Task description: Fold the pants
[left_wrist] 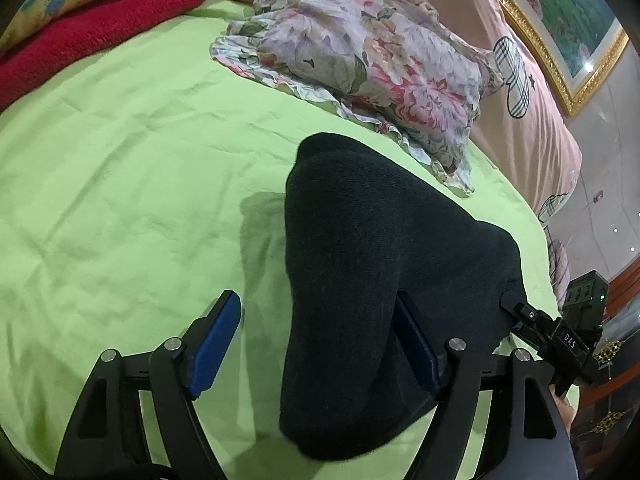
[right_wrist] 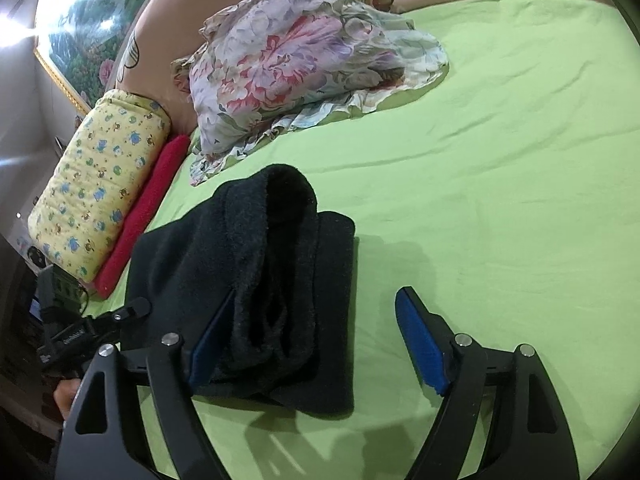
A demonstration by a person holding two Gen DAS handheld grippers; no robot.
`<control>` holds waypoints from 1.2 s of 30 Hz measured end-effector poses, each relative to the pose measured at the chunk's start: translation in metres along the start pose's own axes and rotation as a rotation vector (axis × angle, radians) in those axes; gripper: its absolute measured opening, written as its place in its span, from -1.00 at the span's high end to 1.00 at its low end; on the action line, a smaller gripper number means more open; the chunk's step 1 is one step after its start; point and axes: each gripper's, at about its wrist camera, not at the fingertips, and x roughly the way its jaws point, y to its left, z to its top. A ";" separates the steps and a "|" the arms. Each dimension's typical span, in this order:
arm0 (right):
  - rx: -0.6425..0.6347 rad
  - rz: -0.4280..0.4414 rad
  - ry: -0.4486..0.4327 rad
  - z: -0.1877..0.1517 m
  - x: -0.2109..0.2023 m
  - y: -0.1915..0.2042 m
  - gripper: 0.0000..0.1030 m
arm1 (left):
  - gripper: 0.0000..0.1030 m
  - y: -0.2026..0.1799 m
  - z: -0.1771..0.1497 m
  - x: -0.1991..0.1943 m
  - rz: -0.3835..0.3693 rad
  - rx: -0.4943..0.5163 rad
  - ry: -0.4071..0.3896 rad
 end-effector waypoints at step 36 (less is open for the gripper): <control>-0.458 -0.108 -0.168 -0.081 -0.049 0.078 -0.70 | -0.63 -0.059 -0.098 -0.048 0.267 0.268 -0.113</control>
